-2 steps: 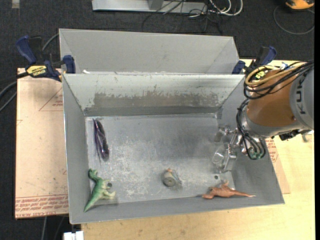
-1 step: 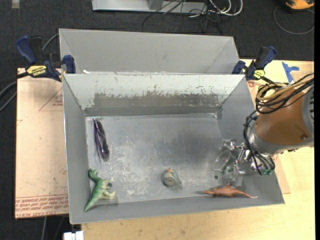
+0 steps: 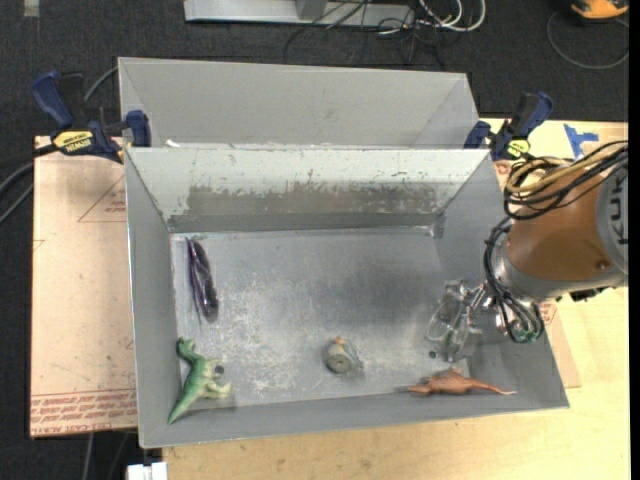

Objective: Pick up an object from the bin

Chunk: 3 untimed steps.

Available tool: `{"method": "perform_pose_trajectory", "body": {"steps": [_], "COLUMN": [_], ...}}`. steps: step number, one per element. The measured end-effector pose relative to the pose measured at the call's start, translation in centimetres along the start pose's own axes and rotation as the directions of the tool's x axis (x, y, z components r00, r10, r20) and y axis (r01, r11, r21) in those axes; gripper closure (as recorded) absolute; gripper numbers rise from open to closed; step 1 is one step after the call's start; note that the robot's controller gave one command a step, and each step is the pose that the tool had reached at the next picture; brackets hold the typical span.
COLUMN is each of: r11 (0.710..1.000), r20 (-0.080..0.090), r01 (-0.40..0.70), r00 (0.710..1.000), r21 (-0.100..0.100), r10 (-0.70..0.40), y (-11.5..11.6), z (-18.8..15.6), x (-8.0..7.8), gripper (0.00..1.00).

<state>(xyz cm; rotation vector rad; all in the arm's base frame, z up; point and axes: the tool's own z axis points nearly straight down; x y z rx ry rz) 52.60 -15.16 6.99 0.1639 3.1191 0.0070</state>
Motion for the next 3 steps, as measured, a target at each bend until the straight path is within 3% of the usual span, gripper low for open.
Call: {"method": "perform_pose_trajectory", "body": {"steps": [3], "r11": [1.0], "r20": [0.0], "r01": [0.001], "r00": [1.0], "r21": [0.0], "r10": [-0.001], "y": [0.02], "z": [0.0], "x": [0.0], "gripper": [1.0]}}
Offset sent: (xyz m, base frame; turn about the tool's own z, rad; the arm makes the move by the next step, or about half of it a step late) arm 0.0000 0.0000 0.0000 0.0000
